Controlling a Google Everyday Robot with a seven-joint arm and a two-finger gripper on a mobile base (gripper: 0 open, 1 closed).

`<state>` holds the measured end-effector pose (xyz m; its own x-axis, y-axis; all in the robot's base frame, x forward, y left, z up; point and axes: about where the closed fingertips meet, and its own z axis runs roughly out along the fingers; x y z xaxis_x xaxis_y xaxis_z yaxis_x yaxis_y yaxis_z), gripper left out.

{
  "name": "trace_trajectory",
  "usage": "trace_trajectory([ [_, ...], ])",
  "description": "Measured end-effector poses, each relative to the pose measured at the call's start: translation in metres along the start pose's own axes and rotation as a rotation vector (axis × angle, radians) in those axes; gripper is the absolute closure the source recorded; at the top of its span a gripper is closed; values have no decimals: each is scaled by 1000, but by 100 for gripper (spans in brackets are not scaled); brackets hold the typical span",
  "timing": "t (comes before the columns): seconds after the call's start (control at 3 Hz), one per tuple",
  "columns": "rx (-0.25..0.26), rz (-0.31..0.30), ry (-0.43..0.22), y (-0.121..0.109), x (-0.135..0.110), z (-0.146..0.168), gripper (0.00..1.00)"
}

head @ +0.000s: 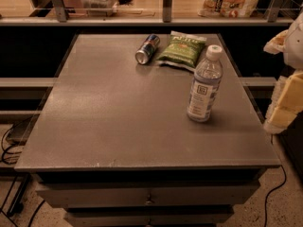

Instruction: Knock blue plastic bottle over

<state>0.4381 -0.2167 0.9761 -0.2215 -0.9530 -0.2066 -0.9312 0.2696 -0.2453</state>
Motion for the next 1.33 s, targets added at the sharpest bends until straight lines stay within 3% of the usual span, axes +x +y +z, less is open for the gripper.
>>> trace_trajectory([
  [0.33, 0, 0, 0, 0, 0, 0, 0],
  [0.67, 13, -43, -67, -9, -3, 3, 0],
  [1.33, 28, -150, -354, -35, -40, 34, 0],
])
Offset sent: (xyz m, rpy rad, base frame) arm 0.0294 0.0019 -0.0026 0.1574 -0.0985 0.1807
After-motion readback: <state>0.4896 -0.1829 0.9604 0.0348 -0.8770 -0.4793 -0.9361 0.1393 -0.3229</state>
